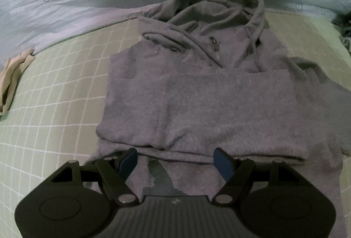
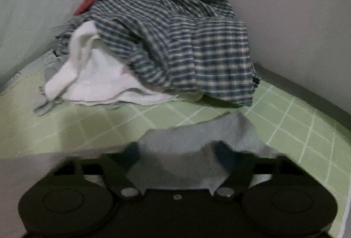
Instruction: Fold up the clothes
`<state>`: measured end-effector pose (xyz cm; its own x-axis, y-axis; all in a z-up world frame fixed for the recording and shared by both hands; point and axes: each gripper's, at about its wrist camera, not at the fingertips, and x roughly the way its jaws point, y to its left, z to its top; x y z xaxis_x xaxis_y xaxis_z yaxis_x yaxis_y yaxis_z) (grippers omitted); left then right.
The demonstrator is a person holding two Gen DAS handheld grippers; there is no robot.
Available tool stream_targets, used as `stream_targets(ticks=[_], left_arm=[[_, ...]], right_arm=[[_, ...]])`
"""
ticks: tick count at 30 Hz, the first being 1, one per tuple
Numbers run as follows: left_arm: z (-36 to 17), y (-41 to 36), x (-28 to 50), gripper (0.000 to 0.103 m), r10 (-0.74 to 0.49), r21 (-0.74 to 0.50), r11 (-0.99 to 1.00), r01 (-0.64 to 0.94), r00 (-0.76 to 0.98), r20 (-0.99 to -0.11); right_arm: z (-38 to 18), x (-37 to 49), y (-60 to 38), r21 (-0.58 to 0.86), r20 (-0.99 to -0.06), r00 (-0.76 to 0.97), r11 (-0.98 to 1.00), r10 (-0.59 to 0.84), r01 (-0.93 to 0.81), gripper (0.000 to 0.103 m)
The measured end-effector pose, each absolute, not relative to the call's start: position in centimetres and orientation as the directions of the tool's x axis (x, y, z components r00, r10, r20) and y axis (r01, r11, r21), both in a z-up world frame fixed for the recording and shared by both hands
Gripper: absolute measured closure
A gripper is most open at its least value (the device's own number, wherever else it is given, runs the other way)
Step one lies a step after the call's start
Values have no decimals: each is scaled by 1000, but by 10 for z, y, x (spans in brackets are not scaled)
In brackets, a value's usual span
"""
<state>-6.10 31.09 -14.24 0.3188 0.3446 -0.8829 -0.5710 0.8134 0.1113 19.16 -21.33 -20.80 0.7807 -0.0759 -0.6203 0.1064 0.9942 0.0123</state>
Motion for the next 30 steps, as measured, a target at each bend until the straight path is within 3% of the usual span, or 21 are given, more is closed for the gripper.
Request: stream_targets(ticks=[3,6,11,17,24,26,28,30], left_arm=[[-137,319,-66,26,347,90,801,-592,336,-876],[-130,330,-72,26,353,69,786,-615,354,-866],[-122,347,-84,26,373,66,775,-629,371,-850],[-123,361,-102,26,359,33,764,-644,384,-851],[-119,376,-118,26,364,0,744,-668,404,-839],[-117,379,-121,26,364,-6,739,-673,407,-838],[-116,382,-124,26,365,-12,735,-678,410,-836],[-115,384,-125,26,363,-17,734,-679,414,-835]], right_arm=[[-206,174,-199,48,-619,783,991,-68,124,82],[-202,160,-185,133,-636,771,980,-28,145,93],[-196,139,-146,274,-651,753,955,96,115,95],[-179,116,-43,416,-616,696,903,368,-109,95],[-144,80,103,583,-505,495,702,707,-408,96],[-139,64,139,529,-527,439,685,728,-501,94],[-139,50,169,461,-561,390,667,730,-586,85],[-143,39,180,396,-604,386,683,697,-614,48]])
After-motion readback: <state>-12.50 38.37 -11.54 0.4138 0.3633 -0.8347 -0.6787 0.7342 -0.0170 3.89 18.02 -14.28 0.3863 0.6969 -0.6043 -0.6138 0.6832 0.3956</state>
